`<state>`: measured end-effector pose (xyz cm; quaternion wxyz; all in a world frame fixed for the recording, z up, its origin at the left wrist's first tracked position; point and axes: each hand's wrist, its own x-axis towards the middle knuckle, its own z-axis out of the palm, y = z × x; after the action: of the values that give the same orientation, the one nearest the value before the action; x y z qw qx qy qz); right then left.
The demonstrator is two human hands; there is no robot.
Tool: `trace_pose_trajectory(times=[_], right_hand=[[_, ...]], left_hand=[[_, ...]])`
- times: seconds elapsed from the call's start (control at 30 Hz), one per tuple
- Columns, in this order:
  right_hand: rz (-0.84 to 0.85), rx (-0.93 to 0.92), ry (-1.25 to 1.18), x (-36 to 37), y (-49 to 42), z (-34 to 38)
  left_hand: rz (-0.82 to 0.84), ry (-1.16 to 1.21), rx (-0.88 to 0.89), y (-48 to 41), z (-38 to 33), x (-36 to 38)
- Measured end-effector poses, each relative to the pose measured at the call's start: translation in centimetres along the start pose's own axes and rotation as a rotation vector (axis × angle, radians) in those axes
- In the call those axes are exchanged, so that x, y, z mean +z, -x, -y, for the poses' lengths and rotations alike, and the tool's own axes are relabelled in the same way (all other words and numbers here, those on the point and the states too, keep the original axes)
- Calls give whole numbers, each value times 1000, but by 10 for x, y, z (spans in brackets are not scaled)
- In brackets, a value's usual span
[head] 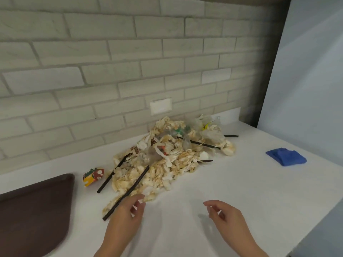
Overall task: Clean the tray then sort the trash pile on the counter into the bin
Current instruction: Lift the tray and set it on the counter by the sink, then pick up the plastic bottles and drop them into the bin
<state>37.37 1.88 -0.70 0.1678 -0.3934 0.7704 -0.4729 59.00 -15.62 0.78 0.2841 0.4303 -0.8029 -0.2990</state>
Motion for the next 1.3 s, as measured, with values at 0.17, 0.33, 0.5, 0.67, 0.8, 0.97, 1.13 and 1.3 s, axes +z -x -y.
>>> trace_pose_trajectory(times=[0.17,0.33,0.5,0.67,0.8,0.97,1.13,1.3], right_hand=[[61,-45,44,-46,-53,-8],[122,-189,79,-52,-111,14],[162,-358,193,-32,-168,41],[151,-570,350,3,-241,72],[179,-616,532,42,-307,91],[326,-695,1035,84,-364,102],[458,-798,1367,106,-391,85],[436,-821,1262,117,-392,78]], left_hand=[[-142,-127,20,-65,-39,27],[-208,-279,-30,-132,-53,27],[43,-440,-189,-175,-31,41],[13,-251,-181,-188,-20,48],[-176,203,-178,-185,-31,25],[-371,396,-33,-181,-48,-9],[-508,359,70,-170,-62,-39],[-604,192,265,-162,-78,-55]])
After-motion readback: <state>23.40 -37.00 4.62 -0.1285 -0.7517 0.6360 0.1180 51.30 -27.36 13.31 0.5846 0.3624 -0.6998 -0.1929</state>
